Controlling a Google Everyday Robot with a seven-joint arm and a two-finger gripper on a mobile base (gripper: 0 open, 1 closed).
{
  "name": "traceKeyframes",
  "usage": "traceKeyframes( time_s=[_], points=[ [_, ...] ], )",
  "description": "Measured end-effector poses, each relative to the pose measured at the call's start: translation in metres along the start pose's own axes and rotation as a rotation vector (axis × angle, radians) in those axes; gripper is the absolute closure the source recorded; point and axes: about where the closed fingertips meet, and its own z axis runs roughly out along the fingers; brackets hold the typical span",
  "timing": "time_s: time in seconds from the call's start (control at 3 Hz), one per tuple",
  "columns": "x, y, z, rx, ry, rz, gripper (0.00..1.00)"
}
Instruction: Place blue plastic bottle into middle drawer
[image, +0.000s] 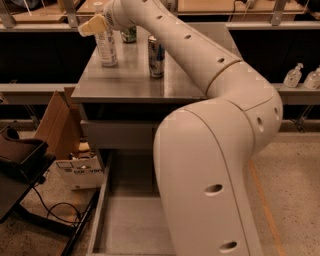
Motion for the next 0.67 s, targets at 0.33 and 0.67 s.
traceKeyframes(
  time_s=[0.33,0.67],
  points=[
    [0.001,0.007,0.016,-0.019,0.007,0.033,0.00],
    [0.009,0.018,0.029,-0.044,0.008,0.074,0.18]
  ],
)
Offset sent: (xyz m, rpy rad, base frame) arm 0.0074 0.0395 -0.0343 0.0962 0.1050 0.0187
